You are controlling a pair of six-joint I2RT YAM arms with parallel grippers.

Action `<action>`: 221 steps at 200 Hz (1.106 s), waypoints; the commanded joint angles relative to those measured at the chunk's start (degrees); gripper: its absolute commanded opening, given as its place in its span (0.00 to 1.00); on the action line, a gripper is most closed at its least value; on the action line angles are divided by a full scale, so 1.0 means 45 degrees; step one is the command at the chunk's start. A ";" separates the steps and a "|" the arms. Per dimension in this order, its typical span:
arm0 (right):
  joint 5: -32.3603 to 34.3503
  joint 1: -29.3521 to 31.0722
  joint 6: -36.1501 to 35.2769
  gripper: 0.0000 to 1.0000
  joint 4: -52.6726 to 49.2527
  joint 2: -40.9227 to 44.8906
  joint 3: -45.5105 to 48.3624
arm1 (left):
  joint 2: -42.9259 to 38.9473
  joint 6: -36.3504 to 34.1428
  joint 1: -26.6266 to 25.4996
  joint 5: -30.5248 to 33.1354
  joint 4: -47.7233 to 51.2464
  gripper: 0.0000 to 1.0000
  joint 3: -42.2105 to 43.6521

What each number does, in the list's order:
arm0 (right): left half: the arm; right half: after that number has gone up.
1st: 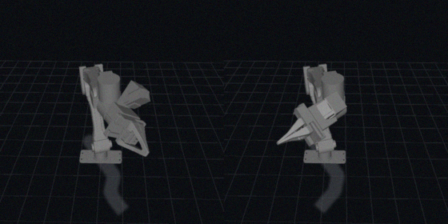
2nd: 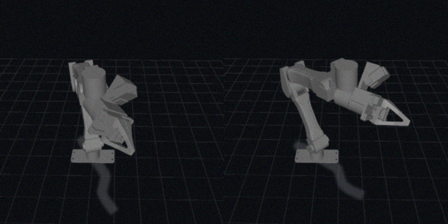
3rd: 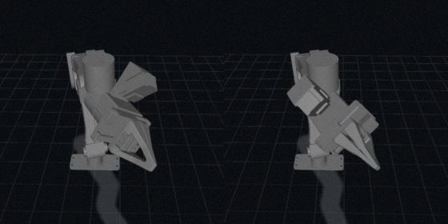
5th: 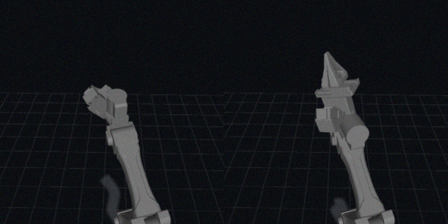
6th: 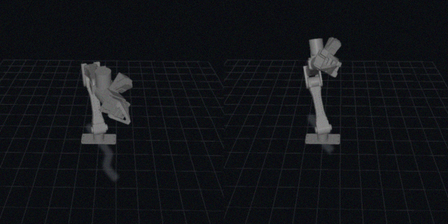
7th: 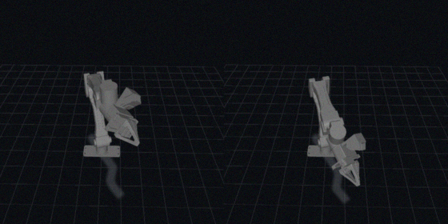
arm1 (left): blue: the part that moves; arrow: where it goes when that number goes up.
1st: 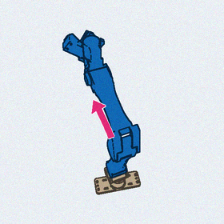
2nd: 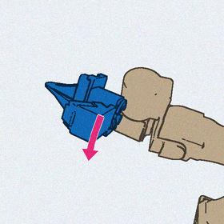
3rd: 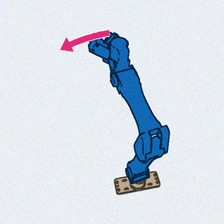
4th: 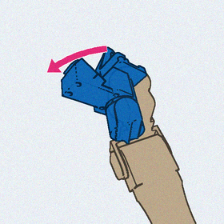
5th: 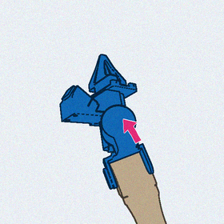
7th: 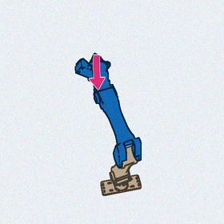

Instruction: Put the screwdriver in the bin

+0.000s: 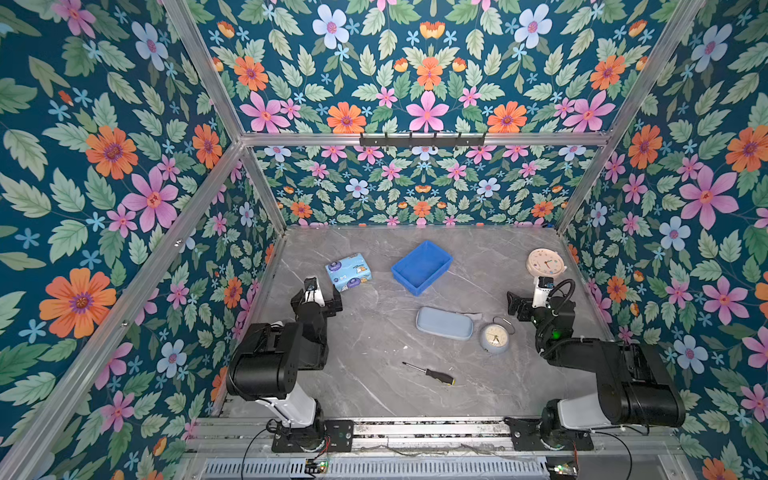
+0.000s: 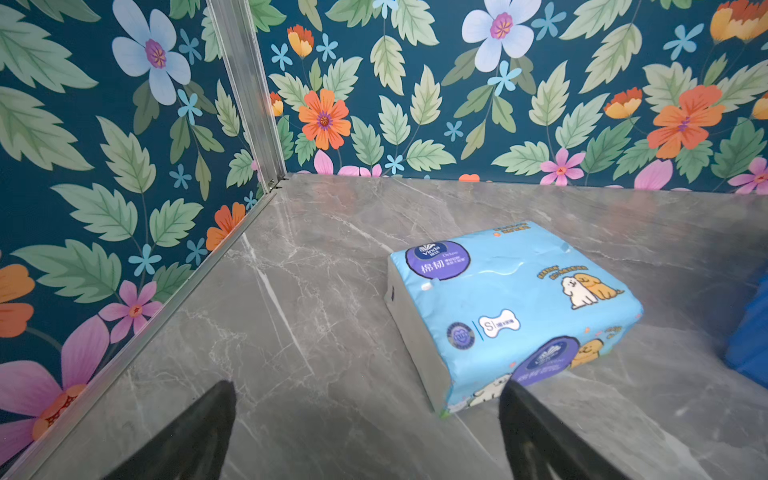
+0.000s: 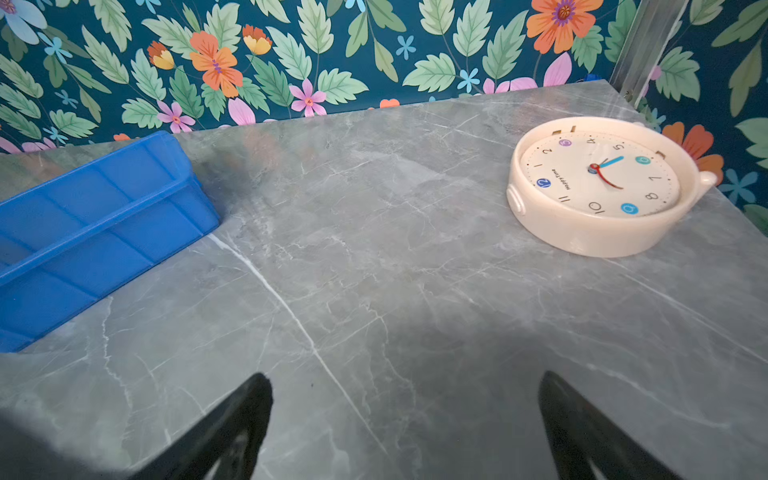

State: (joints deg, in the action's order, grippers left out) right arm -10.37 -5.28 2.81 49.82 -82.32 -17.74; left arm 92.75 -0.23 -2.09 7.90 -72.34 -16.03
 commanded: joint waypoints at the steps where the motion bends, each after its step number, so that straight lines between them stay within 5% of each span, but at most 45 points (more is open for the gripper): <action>1: 0.0007 0.0019 0.0033 0.99 0.0031 -0.0007 -0.0043 | -0.0018 0.0017 0.0010 0.0061 -0.0074 1.00 -0.0002; 155: -0.0062 0.0020 0.0010 0.99 0.0080 0.0061 -0.0023 | -0.0011 0.0005 0.0013 0.0060 -0.0095 1.00 0.0008; 221: -0.1175 0.0007 -0.0617 0.99 -0.3312 0.2915 -0.0538 | -0.2248 -0.0943 -0.0314 -0.1562 0.2381 1.00 -0.0290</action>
State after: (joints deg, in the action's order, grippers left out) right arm -12.78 -5.28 2.17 41.65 -73.03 -19.64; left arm 85.89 -1.87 -2.76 4.71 -66.96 -16.80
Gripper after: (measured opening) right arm 0.993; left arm 0.998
